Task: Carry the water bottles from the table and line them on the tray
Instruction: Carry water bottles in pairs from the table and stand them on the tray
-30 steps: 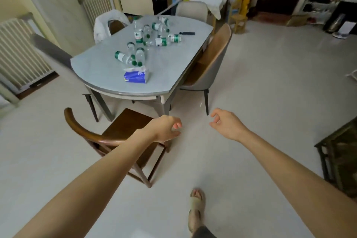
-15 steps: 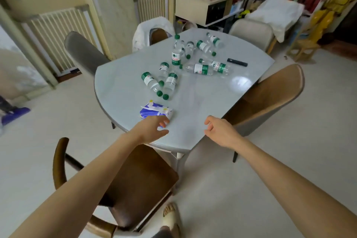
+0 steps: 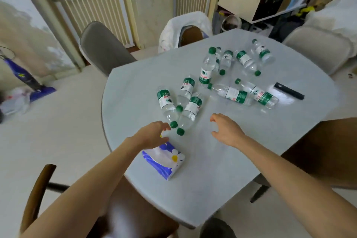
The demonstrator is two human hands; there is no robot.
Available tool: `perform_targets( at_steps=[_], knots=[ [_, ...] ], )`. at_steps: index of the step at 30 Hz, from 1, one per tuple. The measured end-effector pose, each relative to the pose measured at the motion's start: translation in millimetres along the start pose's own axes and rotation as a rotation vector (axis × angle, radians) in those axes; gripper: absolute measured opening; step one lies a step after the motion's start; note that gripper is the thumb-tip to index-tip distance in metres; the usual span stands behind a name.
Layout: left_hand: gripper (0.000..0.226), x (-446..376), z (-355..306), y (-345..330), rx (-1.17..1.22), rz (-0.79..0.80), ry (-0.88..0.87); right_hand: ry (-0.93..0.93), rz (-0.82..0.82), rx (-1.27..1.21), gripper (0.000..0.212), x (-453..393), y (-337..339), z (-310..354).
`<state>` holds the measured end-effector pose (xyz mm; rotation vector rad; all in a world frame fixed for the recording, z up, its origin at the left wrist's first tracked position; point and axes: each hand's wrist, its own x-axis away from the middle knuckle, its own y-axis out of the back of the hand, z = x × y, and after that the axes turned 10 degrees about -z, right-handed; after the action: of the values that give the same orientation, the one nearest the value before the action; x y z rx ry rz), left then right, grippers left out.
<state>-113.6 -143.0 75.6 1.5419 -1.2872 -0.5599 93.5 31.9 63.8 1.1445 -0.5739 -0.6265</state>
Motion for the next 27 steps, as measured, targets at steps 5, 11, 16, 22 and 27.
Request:
perform_targets(
  at_steps=[5,11,16,22,27],
  knots=[
    [0.05,-59,6,-8,-0.044,-0.026,0.161,0.258,0.05,0.117,0.056,-109,-23,-21],
    [0.064,-117,6,-21,-0.124,-0.056,0.243,0.662,0.09,0.313,0.062,-199,-55,-39],
    [0.074,-159,23,-23,-0.493,-0.032,0.126,0.874,0.167,0.372,0.062,-227,-68,-46],
    [0.058,-216,40,-24,-0.869,0.107,-0.113,0.858,0.341,0.411,0.071,-201,-86,-74],
    [0.051,-225,40,-39,-0.911,0.099,-0.063,0.889,0.339,0.38,0.066,-197,-92,-83]
  ],
)
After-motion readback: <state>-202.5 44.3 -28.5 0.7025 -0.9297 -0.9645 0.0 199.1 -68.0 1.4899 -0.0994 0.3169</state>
